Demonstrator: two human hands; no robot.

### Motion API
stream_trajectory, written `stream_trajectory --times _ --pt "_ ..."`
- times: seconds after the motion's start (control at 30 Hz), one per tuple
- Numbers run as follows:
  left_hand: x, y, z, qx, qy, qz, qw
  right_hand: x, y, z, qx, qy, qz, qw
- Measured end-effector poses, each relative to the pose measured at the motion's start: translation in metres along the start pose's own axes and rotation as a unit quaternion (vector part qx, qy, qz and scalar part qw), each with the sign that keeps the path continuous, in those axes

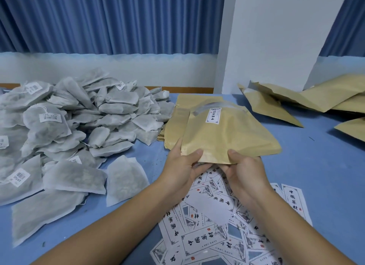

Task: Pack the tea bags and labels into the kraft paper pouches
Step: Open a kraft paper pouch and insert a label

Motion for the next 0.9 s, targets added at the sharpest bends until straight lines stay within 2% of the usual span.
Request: stream_trajectory --times 0.27,0.5,0.6,0.7,0.77,0.83,0.87,0.9 --pt "0.018 -0.006 0.028 0.063 -0.054 0.042 0.996 0.011 -0.03 -0.012 0.048 -0.019 -0.049 0.997" --pt "0.061 -0.018 0.079 0.106 -0.065 0.025 0.992 0.044 -0.062 -0.036 0.076 0.017 -0.067 0.995" --pt "0.097 -0.025 0.11 0.16 -0.073 0.033 0.984 0.079 -0.094 -0.046 0.044 0.034 -0.08 0.995" --pt "0.166 -0.022 0.155 0.236 -0.089 0.048 0.967 0.137 -0.15 -0.05 0.104 0.049 -0.095 0.989" --pt "0.206 -0.015 0.176 0.288 -0.03 0.018 0.957 0.164 -0.176 -0.052 0.097 0.076 -0.098 0.988" --pt "0.23 -0.018 0.173 0.366 0.017 0.008 0.93 0.179 -0.172 -0.057 -0.024 0.12 -0.072 0.99" --pt "0.232 -0.021 0.165 0.447 0.008 0.025 0.894 0.182 -0.162 -0.059 -0.114 0.145 -0.066 0.981" --pt "0.231 -0.025 0.153 0.541 -0.016 0.043 0.839 0.183 -0.148 -0.061 -0.202 0.159 -0.079 0.963"
Point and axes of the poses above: each hand's wrist, its own x-axis towards the middle knuckle, its own z-axis out of the palm, y = z × x, the point moved 2 cm from there along x, towards the middle knuckle, and after that the axes turned 6 degrees about z, right-handed, at the moved point
